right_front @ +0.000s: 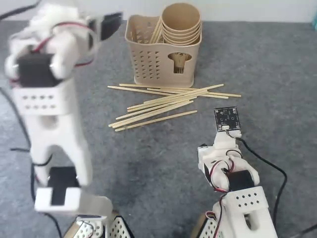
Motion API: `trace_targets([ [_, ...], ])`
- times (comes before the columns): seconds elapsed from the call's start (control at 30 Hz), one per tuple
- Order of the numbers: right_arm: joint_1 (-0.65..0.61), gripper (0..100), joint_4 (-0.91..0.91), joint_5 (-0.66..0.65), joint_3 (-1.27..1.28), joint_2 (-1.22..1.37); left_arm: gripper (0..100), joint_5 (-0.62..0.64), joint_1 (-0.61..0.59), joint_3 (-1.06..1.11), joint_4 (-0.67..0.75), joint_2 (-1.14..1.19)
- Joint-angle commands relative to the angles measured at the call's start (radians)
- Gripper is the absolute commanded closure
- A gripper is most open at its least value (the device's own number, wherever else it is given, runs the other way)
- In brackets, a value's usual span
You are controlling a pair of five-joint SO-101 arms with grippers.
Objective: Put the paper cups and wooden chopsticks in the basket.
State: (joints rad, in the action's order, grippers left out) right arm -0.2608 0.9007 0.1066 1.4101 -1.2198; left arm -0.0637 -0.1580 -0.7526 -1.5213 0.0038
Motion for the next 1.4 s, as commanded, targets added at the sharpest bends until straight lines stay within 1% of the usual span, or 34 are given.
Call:
trace_targets([
  [0.0,-0.004,81.2,-0.012,-0.021,-0.003,-0.007,66,-0.015,-0.023,0.050,-0.150,-0.084],
  [0.07,-0.004,81.3,-0.012,-0.021,-0.003,-0.007,66,-0.028,-0.005,0.130,-0.222,-0.101],
  [0.1,-0.004,81.4,-0.012,-0.021,-0.003,-0.007,66,-0.055,0.015,0.180,-0.238,-0.110],
  [0.2,-0.002,81.4,-0.012,-0.021,-0.003,-0.007,66,-0.186,0.064,0.415,-0.219,-0.161],
  [0.33,-0.002,81.4,-0.015,-0.021,-0.003,-0.007,66,-0.224,0.118,0.748,-0.063,-0.262],
  [0.47,-0.002,81.4,-0.015,-0.021,-0.003,-0.007,66,-0.328,0.183,1.036,0.127,-0.359],
  [0.53,-0.002,81.4,-0.015,-0.021,-0.003,-0.007,66,-0.371,0.212,1.141,0.201,-0.384],
  [0.63,-0.002,81.4,-0.015,-0.021,-0.003,-0.007,66,-0.382,0.224,1.231,0.296,-0.376],
  [0.8,-0.002,81.4,-0.015,-0.021,-0.003,-0.007,66,-0.384,0.224,1.264,0.414,-0.241],
  [0.97,-0.002,81.4,-0.015,-0.020,-0.003,-0.007,66,-0.388,0.226,1.168,0.488,-0.020],
  [1.13,-0.002,81.4,-0.015,-0.020,-0.003,-0.007,66,-0.480,0.227,1.010,0.491,0.199],
  [1.3,-0.002,81.5,-0.015,-0.020,-0.003,-0.008,66,-0.482,0.227,0.895,0.485,0.367],
  [1.37,-0.002,81.5,-0.015,-0.020,-0.003,-0.010,68,-0.482,0.236,0.877,0.482,0.407],
])
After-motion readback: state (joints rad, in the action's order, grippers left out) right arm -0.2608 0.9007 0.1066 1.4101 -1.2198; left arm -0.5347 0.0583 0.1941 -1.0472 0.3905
